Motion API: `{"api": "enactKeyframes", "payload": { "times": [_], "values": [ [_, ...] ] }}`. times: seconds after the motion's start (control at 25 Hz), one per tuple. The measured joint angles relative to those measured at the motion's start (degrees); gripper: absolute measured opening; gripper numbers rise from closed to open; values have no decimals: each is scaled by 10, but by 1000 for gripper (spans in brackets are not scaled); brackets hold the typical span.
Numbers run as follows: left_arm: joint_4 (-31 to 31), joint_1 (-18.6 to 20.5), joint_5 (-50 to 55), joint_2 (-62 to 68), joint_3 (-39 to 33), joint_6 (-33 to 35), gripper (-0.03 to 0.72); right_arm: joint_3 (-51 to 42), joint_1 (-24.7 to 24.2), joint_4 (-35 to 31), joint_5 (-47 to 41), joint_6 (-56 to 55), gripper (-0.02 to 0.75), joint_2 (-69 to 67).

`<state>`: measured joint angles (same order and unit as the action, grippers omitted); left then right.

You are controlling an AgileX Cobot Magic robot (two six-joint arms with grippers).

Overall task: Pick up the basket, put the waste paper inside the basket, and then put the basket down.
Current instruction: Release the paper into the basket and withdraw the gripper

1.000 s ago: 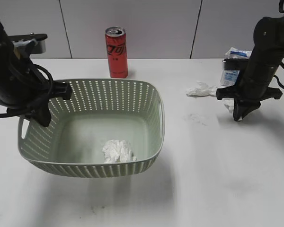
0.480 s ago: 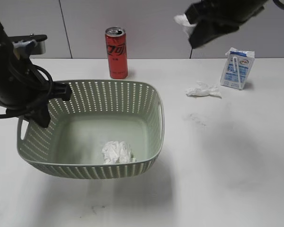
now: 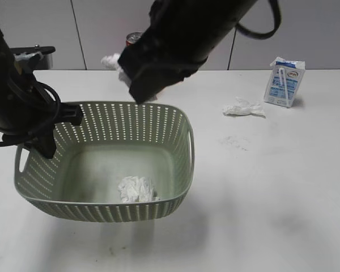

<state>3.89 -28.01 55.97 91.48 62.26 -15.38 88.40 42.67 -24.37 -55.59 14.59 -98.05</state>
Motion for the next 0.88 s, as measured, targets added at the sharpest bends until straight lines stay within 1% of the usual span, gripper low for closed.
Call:
{"api": "enactKeyframes", "payload": {
  "times": [0.04,0.08,0.16,0.2,0.28,0.32,0.4,0.56,0.72,0.8,0.88],
  "values": [
    [0,0,0,0,0,0,6,0,3,0,-2,3,69,-12],
    [0,0,0,0,0,0,6,0,5,-1,-6,5,136,-29],
    [0,0,0,0,0,0,6,0,6,-1,-8,8,302,-50],
    [0,0,0,0,0,0,6,0,6,-1,-9,9,403,-56],
    [0,0,1,0,0,0,6,-1,6,-1,-9,9,574,-64],
    [0,0,1,0,0,0,6,-1,6,-1,-9,9,604,-65],
    [0,0,1,0,0,0,6,-1,6,-1,-8,9,633,-65],
    [0,0,1,0,0,0,6,7,6,7,-14,-15,646,-65],
    [0,0,1,0,0,0,6,47,-9,91,-30,-76,647,-65],
    [0,0,1,0,0,0,6,67,-32,132,-30,-97,645,-65],
    [0,0,1,0,0,0,6,84,-73,154,-29,-109,643,-67]
  ]
}}
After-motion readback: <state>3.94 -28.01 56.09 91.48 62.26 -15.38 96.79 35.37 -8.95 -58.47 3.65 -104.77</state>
